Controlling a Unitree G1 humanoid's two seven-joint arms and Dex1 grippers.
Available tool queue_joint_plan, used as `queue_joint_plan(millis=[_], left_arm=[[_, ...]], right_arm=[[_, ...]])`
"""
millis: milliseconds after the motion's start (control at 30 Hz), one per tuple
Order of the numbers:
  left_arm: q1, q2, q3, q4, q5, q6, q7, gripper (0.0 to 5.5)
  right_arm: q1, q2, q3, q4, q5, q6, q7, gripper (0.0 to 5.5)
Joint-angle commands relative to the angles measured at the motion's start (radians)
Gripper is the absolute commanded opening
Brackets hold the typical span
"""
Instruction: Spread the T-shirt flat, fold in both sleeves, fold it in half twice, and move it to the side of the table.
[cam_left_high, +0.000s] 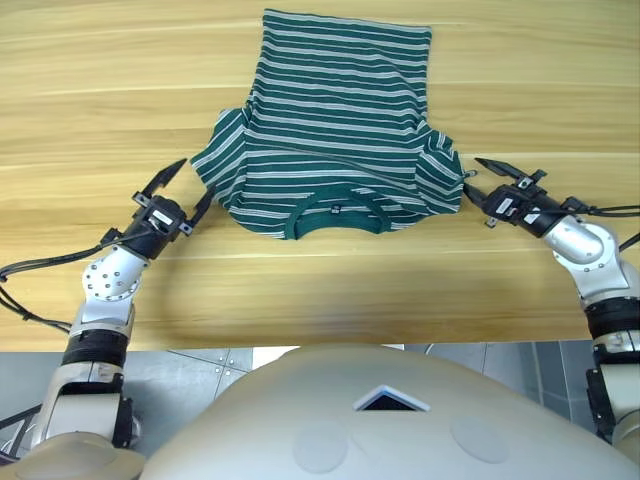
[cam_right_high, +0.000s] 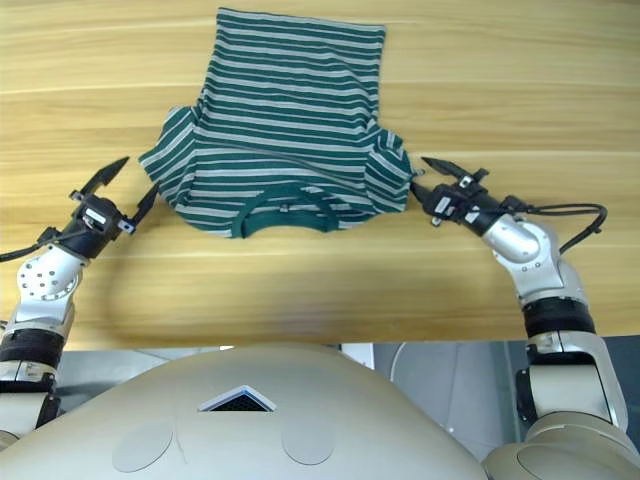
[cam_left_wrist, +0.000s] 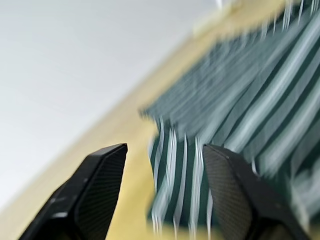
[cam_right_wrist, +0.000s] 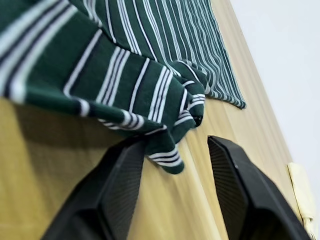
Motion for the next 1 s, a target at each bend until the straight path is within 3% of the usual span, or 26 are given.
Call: queue_joint_plan(millis=[33, 267, 500, 633, 833, 1000], left_arm=[[-0.021, -0.043, -0.050, -0.192, 0.054, 0.036, -0.020, 2.77], [-0.263, -0.092, -0.249, -0.025, 0.585, 0.180, 0.043, 2.77], [-0.477, -0.130, -0.433, 0.256, 0.829, 0.170, 0.157, 2.77], [-0.387, -0.019, -0.477, 0.206, 0.765, 0.068, 0.086, 2.77], [-0.123, 0.204, -0.432, -0.061, 0.598, -0.024, 0.042, 2.77], [-0.074, 0.250, -0.420, -0.171, 0.467, -0.036, -0.028, 2.77]], right_arm=[[0.028, -0.036, -0.046, -0.005, 0.067, -0.025, 0.026, 2.23], [-0.077, -0.015, -0.131, 0.079, 0.022, 0.028, -0.129, 2.23], [-0.154, 0.026, -0.157, -0.011, 0.022, 0.044, -0.213, 2.23], [-0.154, 0.032, -0.163, -0.107, 0.036, 0.073, -0.204, 2.23], [-0.171, 0.033, -0.127, -0.148, 0.013, 0.123, -0.161, 2.23], [-0.175, 0.048, -0.059, -0.121, -0.080, 0.130, -0.153, 2.23]])
